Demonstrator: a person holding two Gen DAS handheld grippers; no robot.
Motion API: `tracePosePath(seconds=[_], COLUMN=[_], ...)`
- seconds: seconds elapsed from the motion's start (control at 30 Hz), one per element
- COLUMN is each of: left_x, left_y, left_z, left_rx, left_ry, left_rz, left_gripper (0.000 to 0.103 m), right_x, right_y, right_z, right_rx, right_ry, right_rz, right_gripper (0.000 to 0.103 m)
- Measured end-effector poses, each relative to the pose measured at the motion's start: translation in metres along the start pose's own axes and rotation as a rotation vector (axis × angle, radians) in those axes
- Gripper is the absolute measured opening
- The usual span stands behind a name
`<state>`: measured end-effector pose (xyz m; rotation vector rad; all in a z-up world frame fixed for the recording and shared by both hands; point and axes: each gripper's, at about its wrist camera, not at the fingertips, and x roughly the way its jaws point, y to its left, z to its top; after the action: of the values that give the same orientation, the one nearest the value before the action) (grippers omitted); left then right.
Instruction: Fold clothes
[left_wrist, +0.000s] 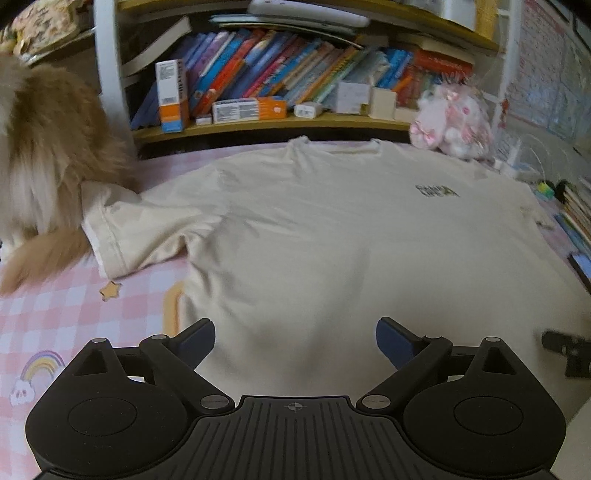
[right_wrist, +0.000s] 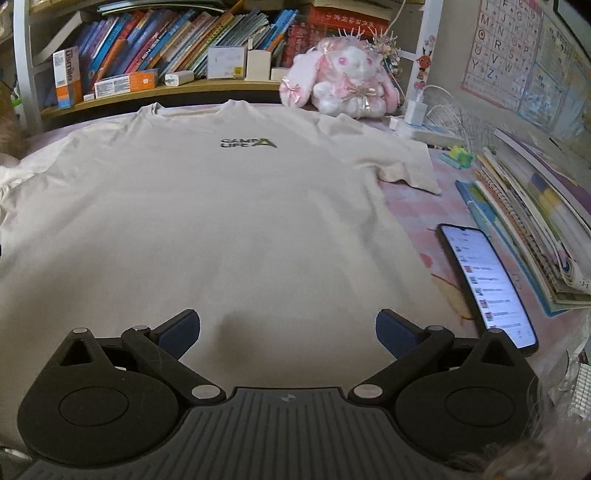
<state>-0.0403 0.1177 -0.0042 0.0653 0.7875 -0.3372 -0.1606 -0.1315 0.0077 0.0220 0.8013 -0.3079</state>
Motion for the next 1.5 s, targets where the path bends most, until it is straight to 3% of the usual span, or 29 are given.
tracePosePath(seconds=[0.1, 0.33, 0.43, 0.5, 0.53, 0.6, 0.7, 0.9, 1.13, 1.33, 1.47, 1.5], left_x=[0.009, 0.026, 0.032, 0.038, 0.041, 0.048, 0.055, 0.063, 0.078, 0.091, 0.097, 0.098], left_y=[0.025, 0.094, 0.122, 0.137, 0.144, 0.156, 0.173, 0.198, 0.220, 0.228, 0.234, 0.236], left_z=[0.005, 0.006, 0.005, 0.003, 0.001, -0.002, -0.007, -0.010, -0.001, 0.008, 0.004, 0.003], left_rx=[-0.083, -0.407, -0.542, -0.629, -0.670, -0.755, -0.859, -0.935, -0.935, -0.955, -1.002, -1.014], left_ry=[0.016, 0.016, 0.001, 0.002, 0.005, 0.004, -0.016, -0.096, -0.181, -0.191, -0.179, -0.177], left_rz=[-0.017, -0.142, -0.187, -0.212, -0.219, -0.213, -0.175, -0.119, -0.054, -0.080, -0.086, -0.088], left_gripper=[0.096, 0.094, 0.083, 0.067, 0.064, 0.055, 0.050, 0.048, 0.047, 0.046, 0.022, 0.020], right_x=[0.000, -0.002, -0.005, -0.007, -0.008, -0.010, -0.011, -0.014, -0.010, -0.007, -0.005, -0.004], right_y=[0.013, 0.031, 0.039, 0.044, 0.046, 0.051, 0.057, 0.064, 0.068, 0.068, 0.069, 0.069], right_z=[0.002, -0.002, -0.005, -0.006, -0.007, -0.006, -0.006, -0.002, 0.003, 0.009, 0.012, 0.013], right_rx=[0.013, 0.028, 0.016, 0.003, -0.005, -0.020, -0.041, -0.059, -0.063, -0.069, -0.068, -0.070], right_ry=[0.001, 0.039, 0.074, 0.093, 0.101, 0.113, 0.126, 0.135, 0.145, 0.142, 0.140, 0.141], right_rz=[-0.016, -0.061, -0.073, -0.080, -0.082, -0.086, -0.092, -0.111, -0.121, -0.127, -0.131, -0.132], right_gripper=[0.103, 0.103, 0.103, 0.103, 0.103, 0.103, 0.103, 0.103, 0.103, 0.103, 0.103, 0.103])
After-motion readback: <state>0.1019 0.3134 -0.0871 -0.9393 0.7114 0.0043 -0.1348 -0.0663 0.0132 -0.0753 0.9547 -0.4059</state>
